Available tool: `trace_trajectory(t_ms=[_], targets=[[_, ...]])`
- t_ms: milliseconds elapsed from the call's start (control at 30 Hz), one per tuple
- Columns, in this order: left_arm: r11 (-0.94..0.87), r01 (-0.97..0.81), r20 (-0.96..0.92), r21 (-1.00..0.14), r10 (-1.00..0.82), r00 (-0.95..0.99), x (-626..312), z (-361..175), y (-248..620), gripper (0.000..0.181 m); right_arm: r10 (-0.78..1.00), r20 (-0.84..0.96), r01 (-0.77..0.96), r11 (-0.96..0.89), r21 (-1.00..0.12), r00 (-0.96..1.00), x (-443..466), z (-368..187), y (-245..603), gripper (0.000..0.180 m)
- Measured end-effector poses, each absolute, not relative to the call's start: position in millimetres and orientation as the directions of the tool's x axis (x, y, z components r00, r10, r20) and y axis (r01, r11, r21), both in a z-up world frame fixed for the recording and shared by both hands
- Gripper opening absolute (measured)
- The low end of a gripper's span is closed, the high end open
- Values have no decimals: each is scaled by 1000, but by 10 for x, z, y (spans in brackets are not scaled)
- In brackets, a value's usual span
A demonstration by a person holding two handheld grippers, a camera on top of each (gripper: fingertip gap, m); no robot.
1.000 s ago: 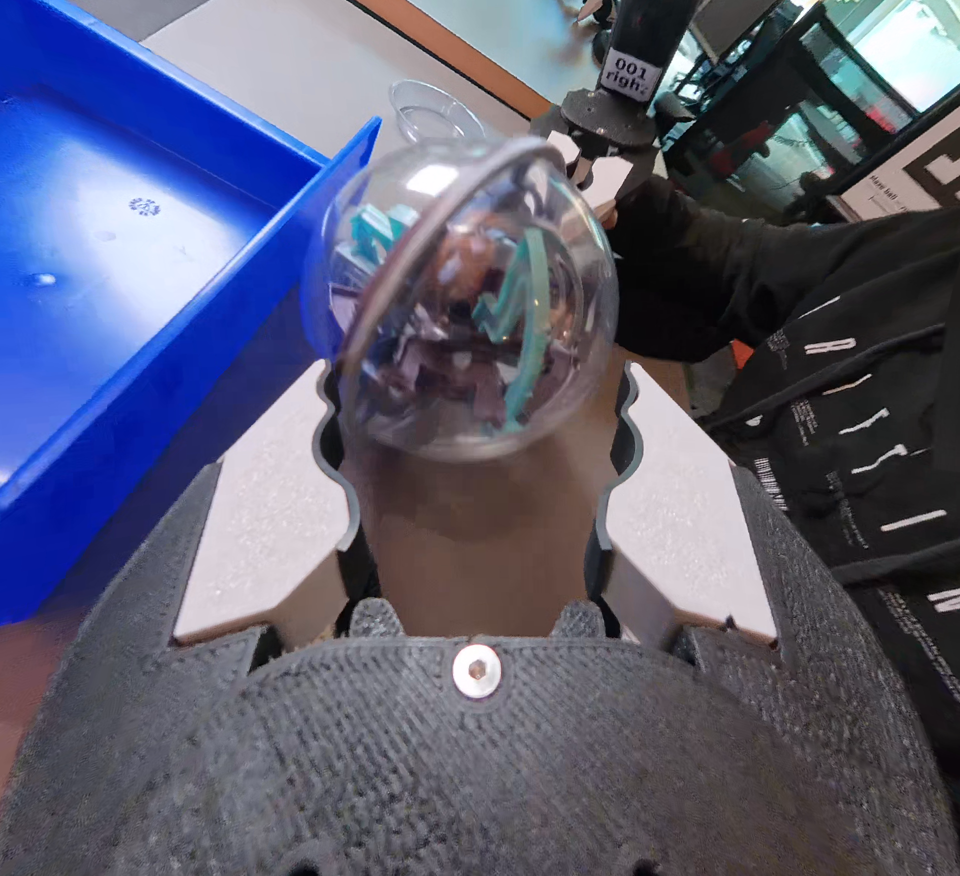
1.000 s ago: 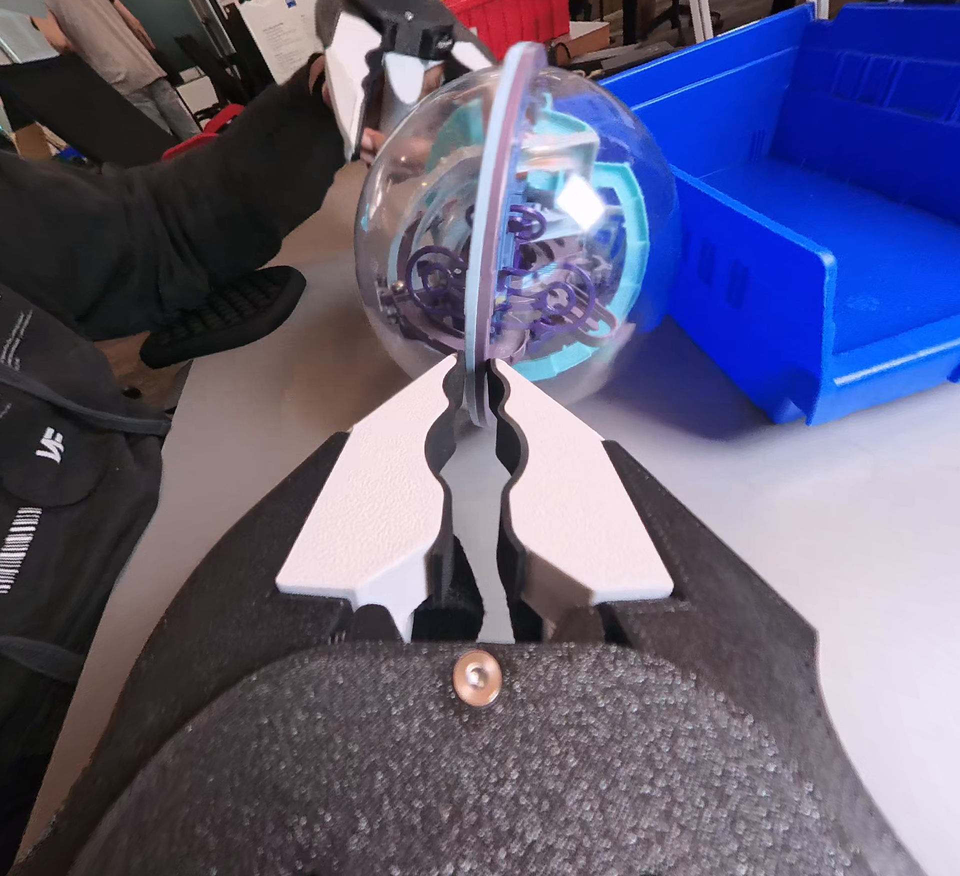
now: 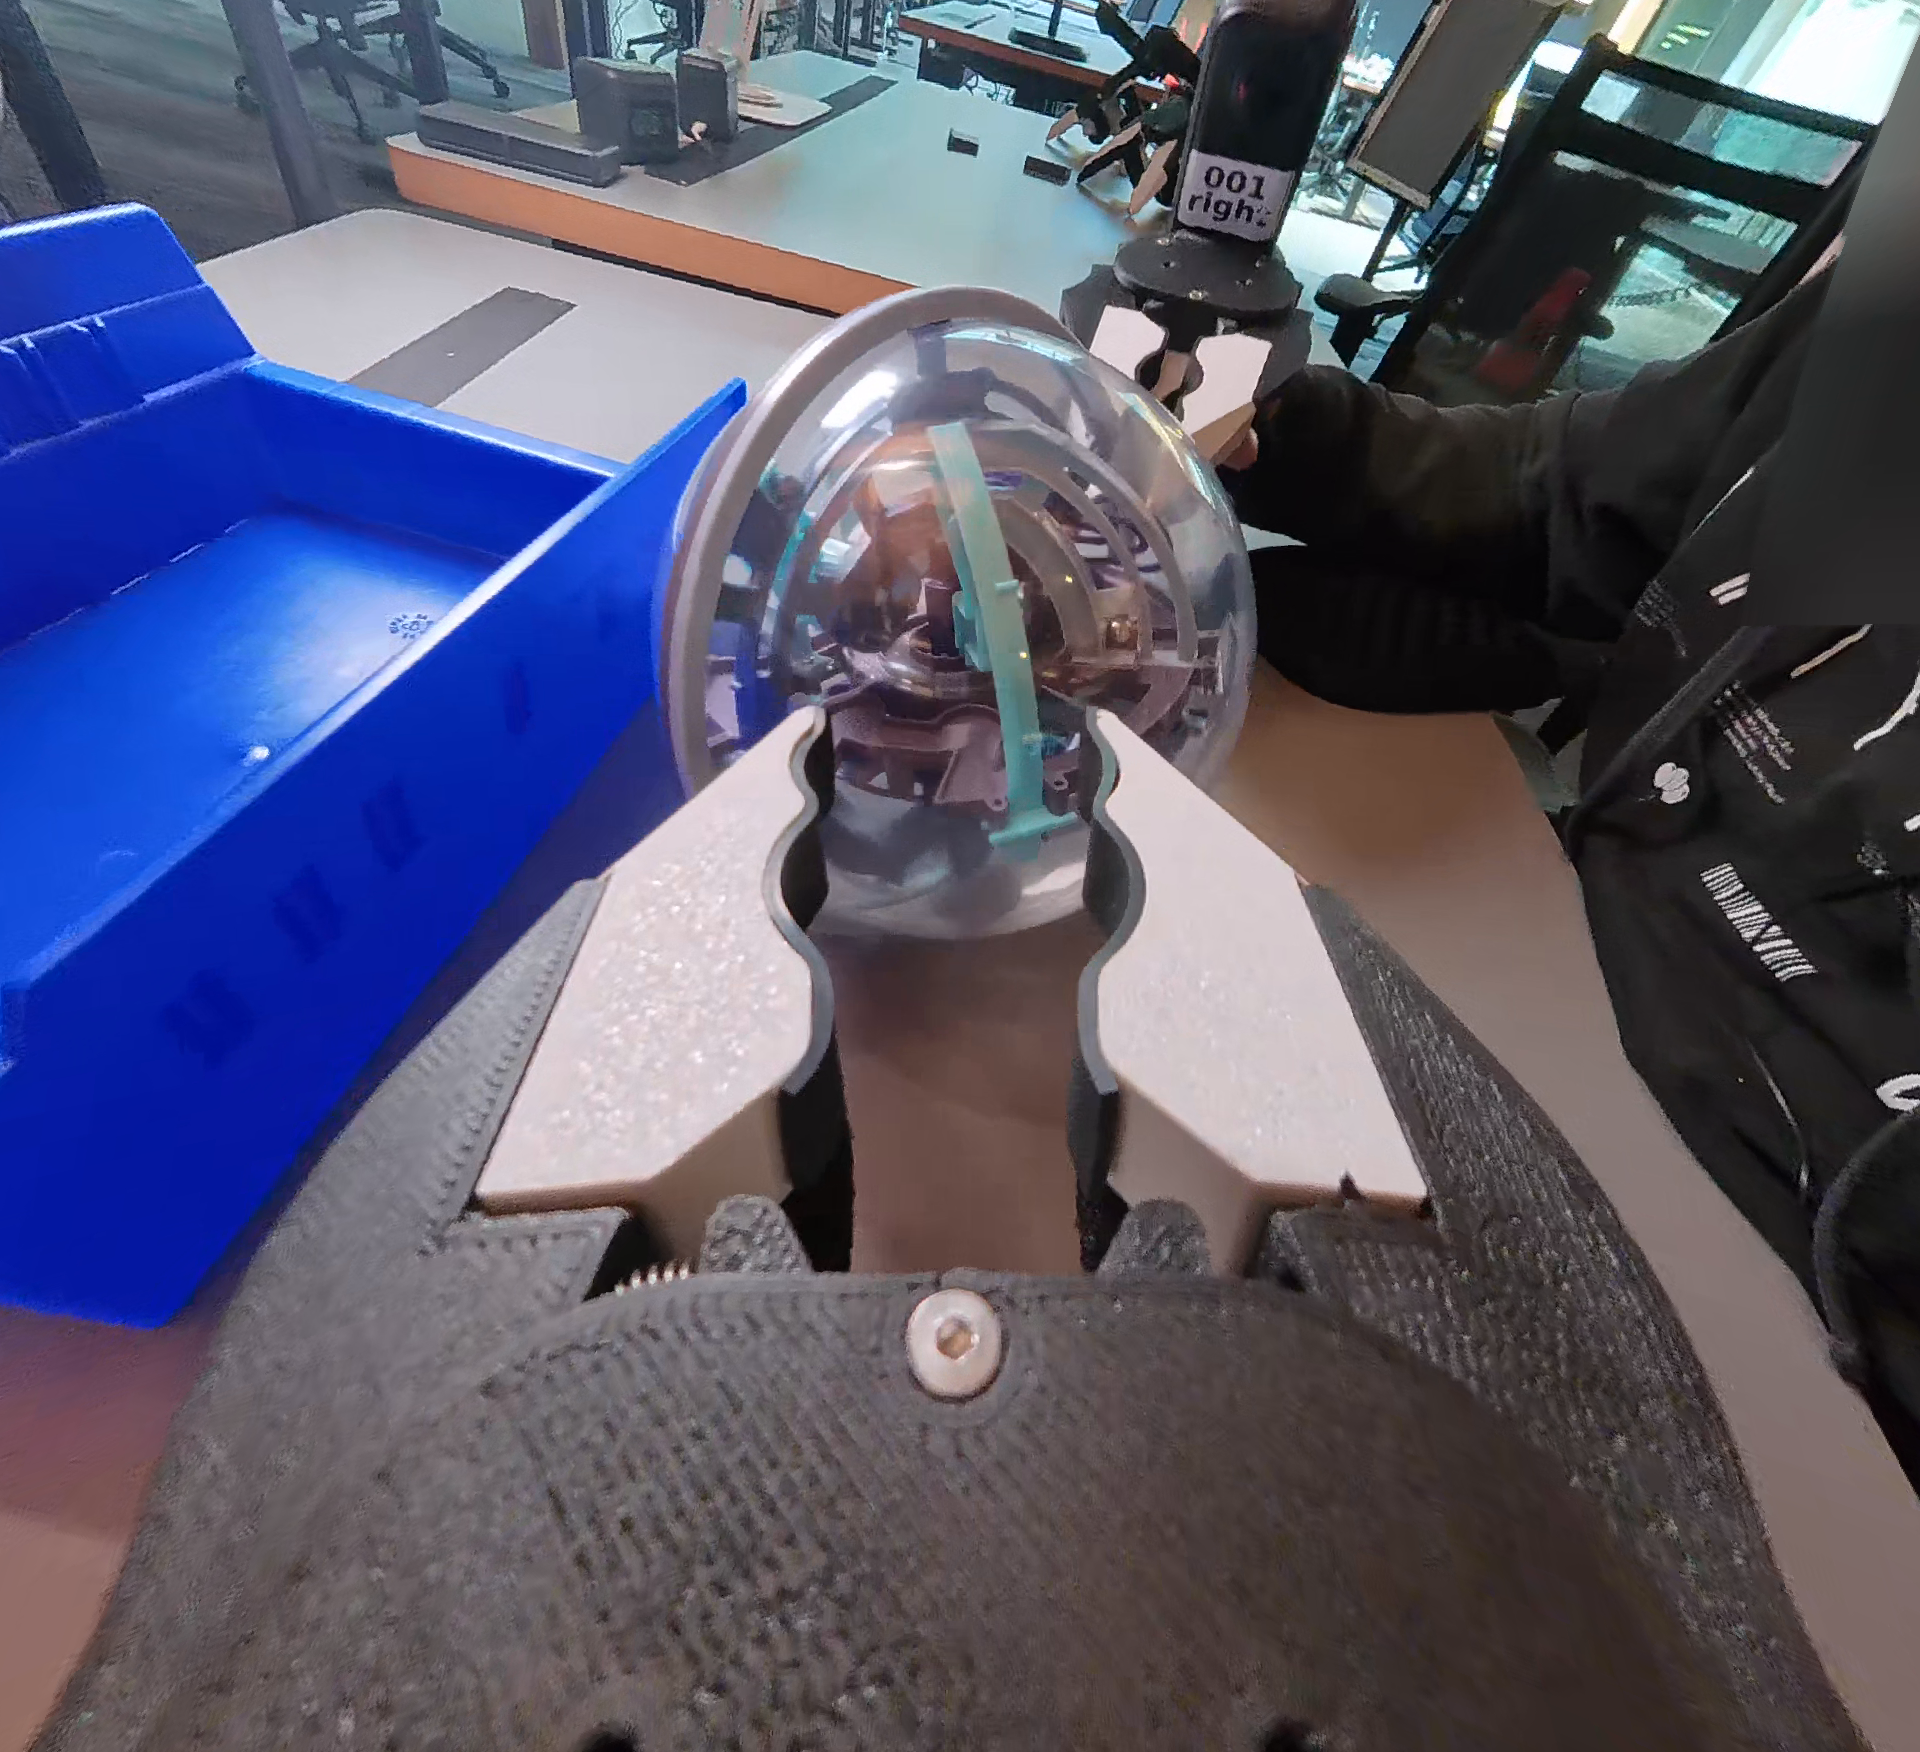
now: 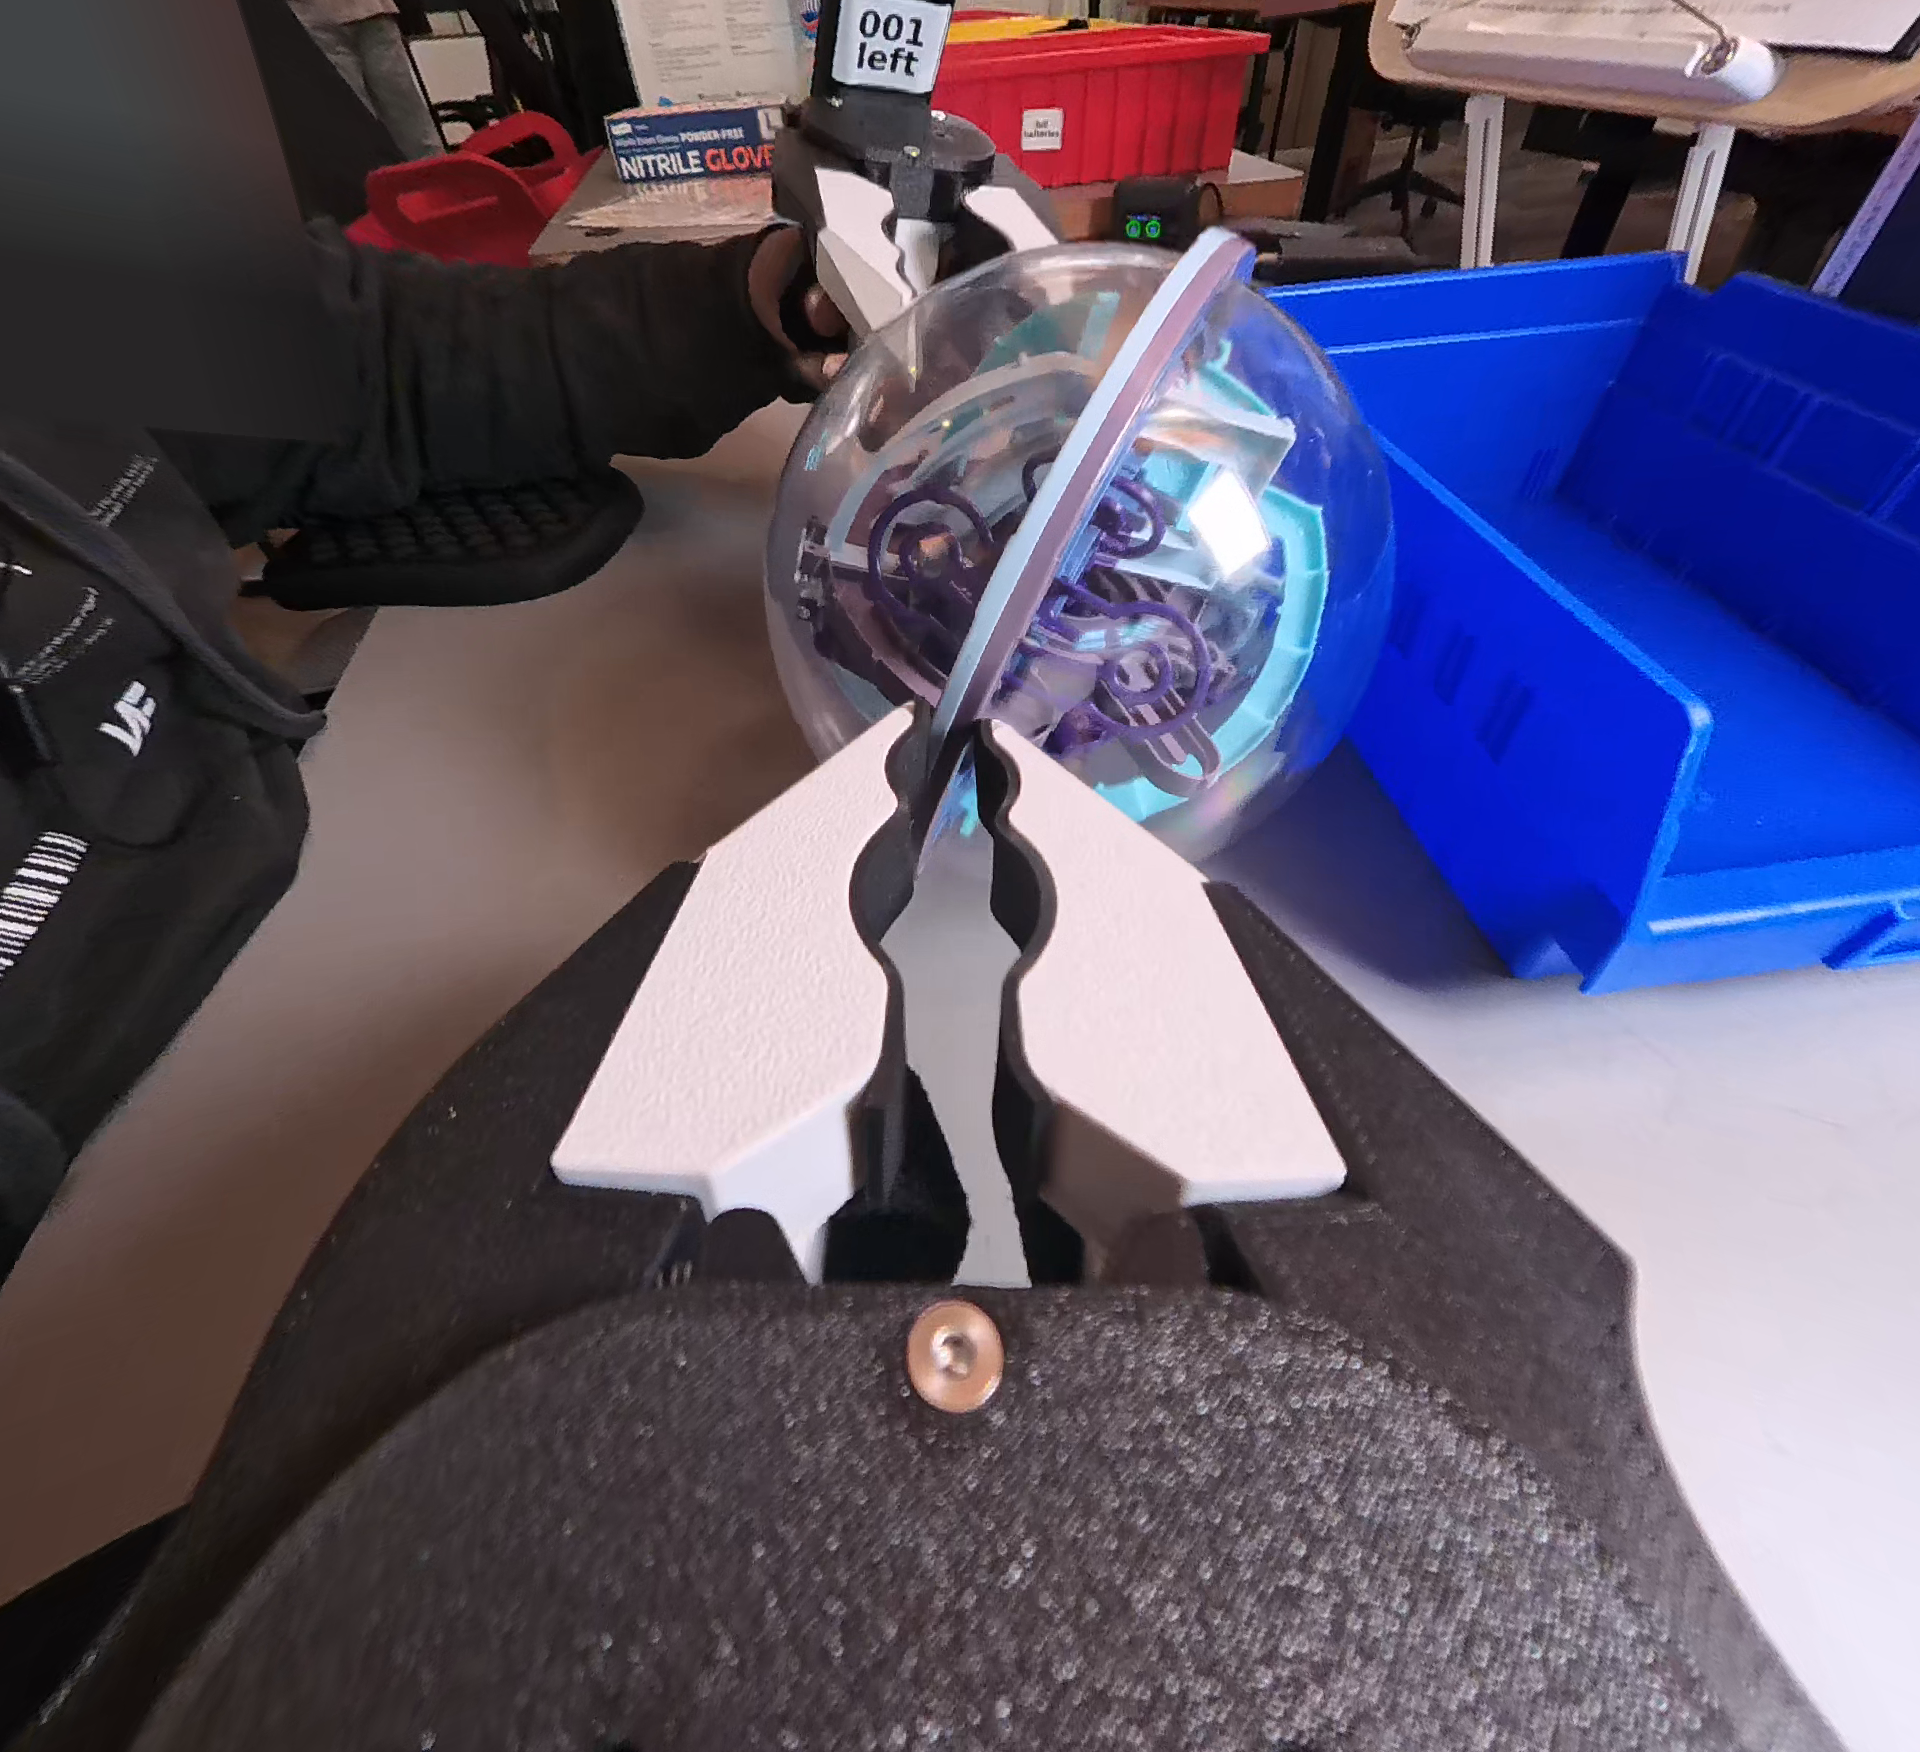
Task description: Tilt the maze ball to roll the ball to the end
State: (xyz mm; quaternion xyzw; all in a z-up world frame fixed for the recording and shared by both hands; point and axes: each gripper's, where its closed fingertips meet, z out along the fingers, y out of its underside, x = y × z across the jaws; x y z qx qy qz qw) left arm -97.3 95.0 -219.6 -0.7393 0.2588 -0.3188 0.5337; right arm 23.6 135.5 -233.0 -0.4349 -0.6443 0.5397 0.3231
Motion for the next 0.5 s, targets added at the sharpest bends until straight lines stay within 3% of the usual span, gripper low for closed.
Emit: trace_trajectory(t_ms=[267, 500], targets=[[-266, -89, 154, -960, -766, 624, -909, -2180, 815, 37, 897, 7, 195, 104, -975, -441, 296, -2303, 1289, 6], [-255, -64, 160, -965, -760, 630, -993, -2144, 831, 62, 886, 34, 182, 132, -974, -462, 306, -2303, 1226, 6]])
